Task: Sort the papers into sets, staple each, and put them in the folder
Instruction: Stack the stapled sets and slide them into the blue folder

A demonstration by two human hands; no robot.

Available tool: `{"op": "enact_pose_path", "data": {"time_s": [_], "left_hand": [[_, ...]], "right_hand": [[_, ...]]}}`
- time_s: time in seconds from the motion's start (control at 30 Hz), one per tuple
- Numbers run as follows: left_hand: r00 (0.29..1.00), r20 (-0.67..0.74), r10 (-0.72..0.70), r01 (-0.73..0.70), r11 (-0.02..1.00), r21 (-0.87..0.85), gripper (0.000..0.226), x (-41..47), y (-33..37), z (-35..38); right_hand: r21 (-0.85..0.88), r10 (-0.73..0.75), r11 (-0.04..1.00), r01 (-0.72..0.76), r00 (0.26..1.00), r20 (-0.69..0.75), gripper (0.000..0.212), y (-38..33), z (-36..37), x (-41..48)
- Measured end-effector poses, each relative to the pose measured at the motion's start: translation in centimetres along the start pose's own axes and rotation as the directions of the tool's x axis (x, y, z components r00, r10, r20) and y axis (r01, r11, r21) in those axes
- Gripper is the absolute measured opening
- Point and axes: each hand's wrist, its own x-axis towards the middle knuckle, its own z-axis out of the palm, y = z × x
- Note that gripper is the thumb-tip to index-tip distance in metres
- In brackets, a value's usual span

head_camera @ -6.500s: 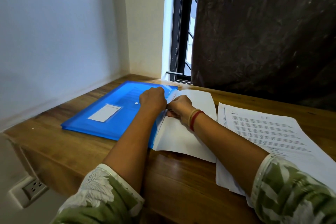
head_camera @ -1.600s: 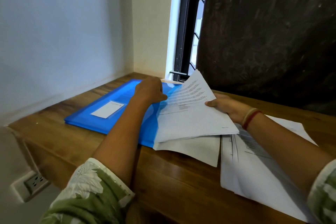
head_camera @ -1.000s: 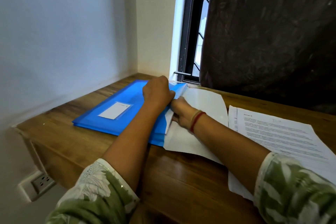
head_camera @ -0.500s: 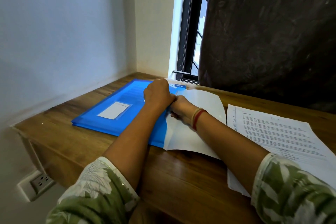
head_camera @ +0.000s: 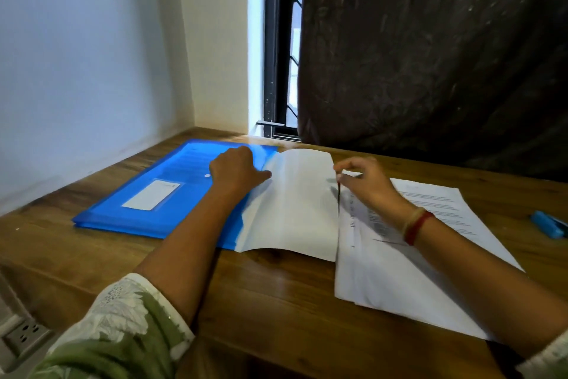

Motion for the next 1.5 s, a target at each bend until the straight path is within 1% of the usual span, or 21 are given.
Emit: {"op": "enact_pose_path", "data": {"time_s": [0.07,0.1,0.2,0.23,0.3,0.37,0.43,0.5,0.57,0.7,0.8,0.9,1.0,1.07,1.1,1.17,1.23,1.27,1.37,1.4,1.5], "left_hand": [[0.998,-0.046,0.042,-0.048,0.992,-0.12,0.049,-0.4,1.5,0.5],[0.994,-0.05,0.093,-0.101,0.978,-0.182,0.045,-0.5,2.8,0.9],[0.965,-0.052,0.258,-0.259,0.895,-0.364,0.035,-1.0,6.7,2.3],[0.952,-0.055,0.3,-0.296,0.867,-0.4,0.034,-1.3,7.8,2.6],[0.928,-0.043,0.371,-0.359,0.854,-0.378,0.034,-1.8,10.2,3.4],[0.923,0.053,0.381,-0.325,0.845,-0.425,0.034,-2.3,12.7,4.4],[0.933,0.14,0.331,-0.222,0.837,-0.5,0.038,-2.6,14.7,5.5],[0.943,0.166,0.29,-0.182,0.863,-0.471,0.045,-2.9,15.9,6.5],[0.95,0.164,0.267,-0.179,0.892,-0.415,0.05,-2.8,16.3,7.3],[0.955,0.196,0.225,-0.114,0.881,-0.459,0.056,-2.6,16.5,7.8],[0.961,0.179,0.213,-0.062,0.79,-0.61,0.052,-2.7,16.5,7.9],[0.966,0.081,0.246,-0.098,0.638,-0.764,0.042,-2.8,16.5,7.6],[0.95,0.012,0.311,-0.17,0.553,-0.815,0.03,-3.4,16.8,6.9],[0.935,0.016,0.353,-0.168,0.483,-0.859,0.019,-3.8,17.2,6.4],[0.931,0.029,0.364,-0.142,0.434,-0.89,0.015,-4.0,17.5,6.0],[0.929,0.062,0.364,-0.048,0.287,-0.957,0.01,-4.0,17.6,5.7],[0.93,0.104,0.353,0.057,0.14,-0.988,0.01,-3.9,17.4,5.1],[0.931,0.13,0.341,0.108,0.085,-0.991,0.012,-3.9,17.2,4.8],[0.943,0.182,0.278,0.197,-0.028,-0.98,0.012,-3.6,16.8,4.1],[0.946,0.198,0.258,0.227,-0.088,-0.97,0.012,-3.4,16.6,3.8],[0.942,0.222,0.251,0.288,-0.266,-0.92,0.011,-2.4,15.7,2.7]], "right_hand": [[-0.144,-0.004,0.99,-0.003,0.999,-0.051,0.013,2.6,-3.3,-0.9],[-0.206,0.003,0.978,-0.019,0.997,-0.082,0.014,3.9,-5.1,-1.5],[-0.316,0.089,0.935,-0.16,0.97,-0.227,0.015,8.2,-9.4,-2.6],[-0.365,0.121,0.906,-0.216,0.956,-0.268,0.016,9.4,-10.5,-2.6],[-0.431,0.188,0.849,-0.307,0.936,-0.296,0.02,11.4,-12.4,-2.5],[-0.404,0.231,0.842,-0.358,0.916,-0.329,0.019,12.9,-13.5,-2.3],[-0.323,0.268,0.865,-0.384,0.898,-0.349,0.016,13.5,-13.6,-2.3],[-0.278,0.302,0.873,-0.402,0.89,-0.341,0.021,13.8,-13.0,-2.5],[-0.308,0.306,0.862,-0.402,0.898,-0.315,0.027,13.9,-12.8,-2.3],[-0.405,0.299,0.825,-0.394,0.912,-0.28,0.037,13.9,-12.9,-2.0],[-0.439,0.324,0.797,-0.415,0.907,-0.269,0.043,13.6,-12.9,-2.2],[-0.453,0.321,0.791,-0.411,0.909,-0.265,0.044,13.5,-12.9,-2.2],[-0.423,0.331,0.803,-0.42,0.905,-0.268,0.041,13.5,-12.9,-2.2],[-0.373,0.328,0.829,-0.417,0.903,-0.279,0.041,13.5,-12.9,-2.3],[-0.285,0.331,0.866,-0.411,0.898,-0.289,0.042,13.4,-12.8,-2.4],[0.081,0.361,0.932,-0.353,0.883,-0.299,0.039,12.7,-12.7,-2.7],[0.427,0.425,0.857,-0.289,0.864,-0.269,0.034,11.3,-13.2,-3.0],[0.499,0.429,0.823,-0.271,0.873,-0.233,0.034,10.8,-13.7,-2.9],[0.551,0.28,0.812,-0.192,0.957,-0.079,0.037,9.3,-15.6,-3.0],[0.594,0.221,0.785,-0.177,0.975,-0.002,0.038,8.5,-16.0,-3.3],[0.64,0.098,0.735,-0.222,0.97,0.223,0.036,6.3,-16.8,-4.1]]}}
